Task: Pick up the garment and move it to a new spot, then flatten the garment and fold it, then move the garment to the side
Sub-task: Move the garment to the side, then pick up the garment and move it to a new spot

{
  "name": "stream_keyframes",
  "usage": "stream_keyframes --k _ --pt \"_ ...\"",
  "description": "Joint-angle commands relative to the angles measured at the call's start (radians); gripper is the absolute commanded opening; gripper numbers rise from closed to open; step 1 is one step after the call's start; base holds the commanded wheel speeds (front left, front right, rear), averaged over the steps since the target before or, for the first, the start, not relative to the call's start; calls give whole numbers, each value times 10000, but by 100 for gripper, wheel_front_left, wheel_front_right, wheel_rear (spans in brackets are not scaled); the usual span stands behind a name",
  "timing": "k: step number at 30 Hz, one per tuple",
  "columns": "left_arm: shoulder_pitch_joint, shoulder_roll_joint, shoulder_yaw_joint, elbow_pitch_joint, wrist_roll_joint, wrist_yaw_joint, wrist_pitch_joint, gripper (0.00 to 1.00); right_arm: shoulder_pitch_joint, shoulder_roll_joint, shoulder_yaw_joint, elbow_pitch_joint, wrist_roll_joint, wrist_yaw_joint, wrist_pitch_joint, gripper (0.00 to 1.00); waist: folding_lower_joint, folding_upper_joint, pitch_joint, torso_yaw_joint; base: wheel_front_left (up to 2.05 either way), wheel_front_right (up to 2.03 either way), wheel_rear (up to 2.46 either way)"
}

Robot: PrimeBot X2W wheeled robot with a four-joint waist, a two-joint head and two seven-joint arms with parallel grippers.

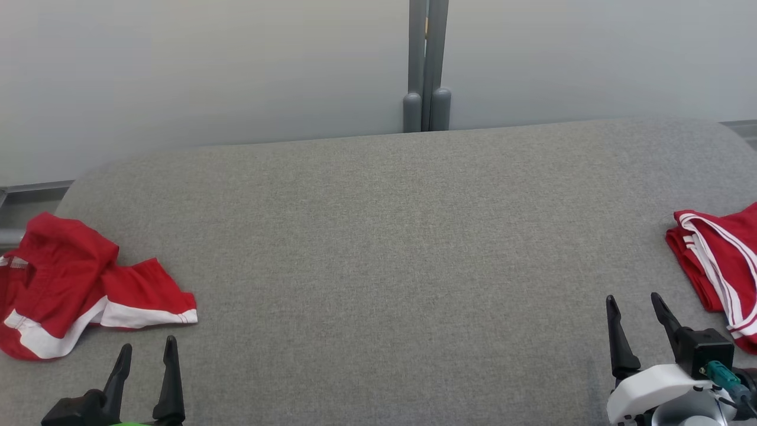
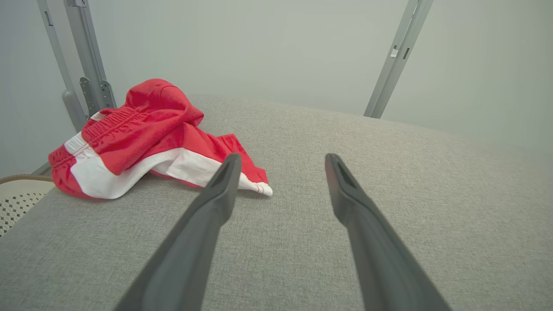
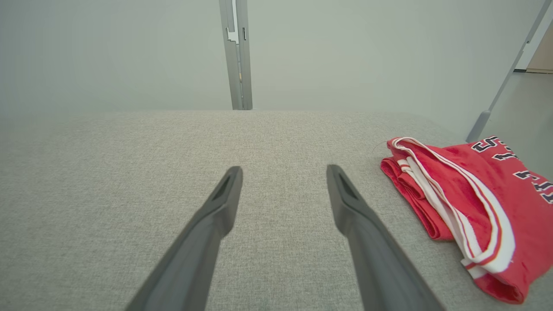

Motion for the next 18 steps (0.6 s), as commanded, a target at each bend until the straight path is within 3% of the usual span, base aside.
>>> stream_keyframes --k 1,11,18 --pt "5 2 71 18 81 -26 -25 100 -28 -8 -2 -54 -75 -13 -42 100 1 0 -3 -20 0 0 0" --pt "-164 -149 138 -65 289 -111 -27 100 -41 -39 -97 -145 -173 -14 -42 100 1 0 47 170 0 0 0" --pt "-191 -122 310 -260 344 -121 -26 100 -48 -36 -44 -273 -211 -14 -38 100 1 0 27 1147 0 0 0"
